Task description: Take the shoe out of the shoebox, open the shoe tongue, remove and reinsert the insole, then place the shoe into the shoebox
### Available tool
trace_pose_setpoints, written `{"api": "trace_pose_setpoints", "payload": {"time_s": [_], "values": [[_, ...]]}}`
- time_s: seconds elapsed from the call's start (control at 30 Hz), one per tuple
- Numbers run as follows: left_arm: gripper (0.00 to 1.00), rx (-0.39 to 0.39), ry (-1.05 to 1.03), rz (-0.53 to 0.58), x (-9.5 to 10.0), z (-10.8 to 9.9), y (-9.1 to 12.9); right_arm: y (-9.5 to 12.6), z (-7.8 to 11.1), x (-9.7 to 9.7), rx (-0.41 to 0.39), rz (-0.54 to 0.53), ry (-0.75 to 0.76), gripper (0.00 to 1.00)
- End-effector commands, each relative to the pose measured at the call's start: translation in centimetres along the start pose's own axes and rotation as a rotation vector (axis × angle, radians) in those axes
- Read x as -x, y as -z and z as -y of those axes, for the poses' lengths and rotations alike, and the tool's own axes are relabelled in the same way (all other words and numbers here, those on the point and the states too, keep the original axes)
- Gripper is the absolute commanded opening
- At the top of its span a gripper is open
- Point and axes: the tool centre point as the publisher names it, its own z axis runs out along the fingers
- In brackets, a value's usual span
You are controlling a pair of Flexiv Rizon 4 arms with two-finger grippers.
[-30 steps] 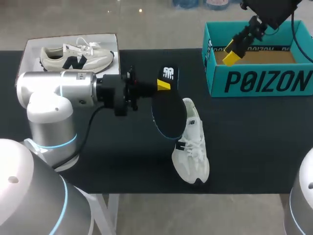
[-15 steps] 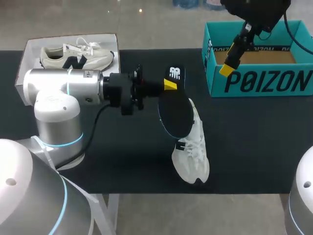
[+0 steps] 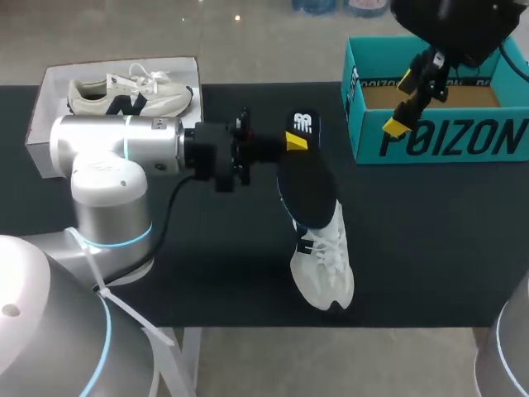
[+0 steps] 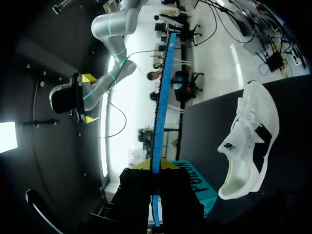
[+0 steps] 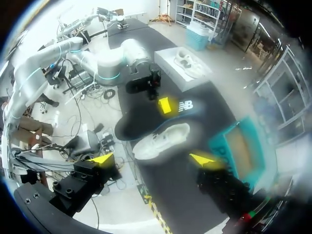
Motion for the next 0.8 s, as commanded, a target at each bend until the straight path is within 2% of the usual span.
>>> {"api": "trace_pose_setpoints", "payload": {"time_s": [0.03, 0.7, 0.8], "values": [[0.00, 0.007, 0.013, -0.013, -0.09, -0.36, -0.99, 0.14, 0.05, -0.25, -0.001, 0.027, -0.003, 1.00], [0.00, 0.007, 0.013, -0.013, -0.09, -0.36, -0.99, 0.14, 0.05, -0.25, -0.001, 0.027, -0.003, 1.00], [0.00, -0.055, 0.232, -0.014, -0.05, -1.03, -1.59, 0.14, 0.05, -0.25, -0.001, 0.027, -0.003, 1.00]]}}
